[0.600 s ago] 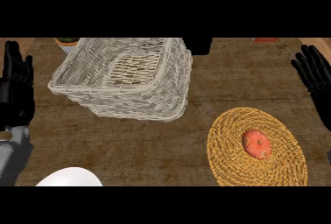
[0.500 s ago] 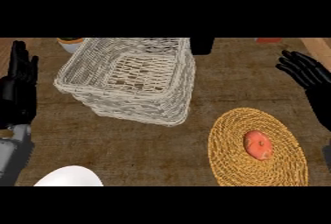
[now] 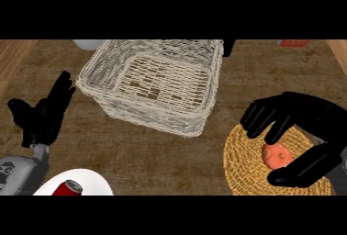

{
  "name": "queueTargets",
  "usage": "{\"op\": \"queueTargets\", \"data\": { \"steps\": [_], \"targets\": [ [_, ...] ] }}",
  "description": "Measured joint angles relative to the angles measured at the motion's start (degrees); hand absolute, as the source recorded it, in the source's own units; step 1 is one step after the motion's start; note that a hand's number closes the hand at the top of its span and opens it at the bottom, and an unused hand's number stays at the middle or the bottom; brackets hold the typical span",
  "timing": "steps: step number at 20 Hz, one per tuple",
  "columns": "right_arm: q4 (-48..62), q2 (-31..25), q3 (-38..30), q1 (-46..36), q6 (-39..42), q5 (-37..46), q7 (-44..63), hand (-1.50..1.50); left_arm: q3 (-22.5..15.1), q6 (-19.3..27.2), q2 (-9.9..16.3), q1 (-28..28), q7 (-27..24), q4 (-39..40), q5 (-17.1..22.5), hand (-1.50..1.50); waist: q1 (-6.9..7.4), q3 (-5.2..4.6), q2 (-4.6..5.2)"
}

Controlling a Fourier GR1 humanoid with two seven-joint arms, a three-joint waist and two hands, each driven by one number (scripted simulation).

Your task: Pick the squash from the placemat and place it in the basket

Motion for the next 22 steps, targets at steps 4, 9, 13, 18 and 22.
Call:
{"op": "queueTargets", "data": {
  "steps": [4, 9, 13, 18, 22],
  "targets": [
    [-5.43, 0.06, 2.26, 8.28, 0.26, 8.96, -9.33, -1.50, 0.87, -2.73, 0.92, 1.94, 1.06, 1.39, 1.51, 0.00, -1.84, -0.19, -0.53],
    [-13.05, -3.57, 2.46, 13.45, -0.30, 12.74, -6.56, -1.50, 2.37, -4.60, 0.90, 1.70, 2.64, 2.35, 1.53, 0.00, -2.51, -0.38, -0.84],
    [-16.16, -10.41, -0.62, 10.17, 1.59, 15.16, -0.96, -1.50, 2.27, -4.54, 0.46, 1.08, 3.66, 2.27, 1.20, 0.00, -2.60, -0.48, -0.99],
    [-16.70, -18.62, -7.90, 3.15, 1.58, 21.02, 5.56, -1.50, 2.84, -5.11, 0.89, 1.24, 3.73, 2.23, 1.23, 0.00, -2.39, -0.59, -1.05],
    [-12.51, -22.70, -10.16, -3.85, 5.06, 20.70, 11.01, -1.50, 3.29, -6.13, 0.67, 0.62, 3.71, 3.22, 0.92, 0.00, -1.93, -0.58, -0.84]
  ]
}}
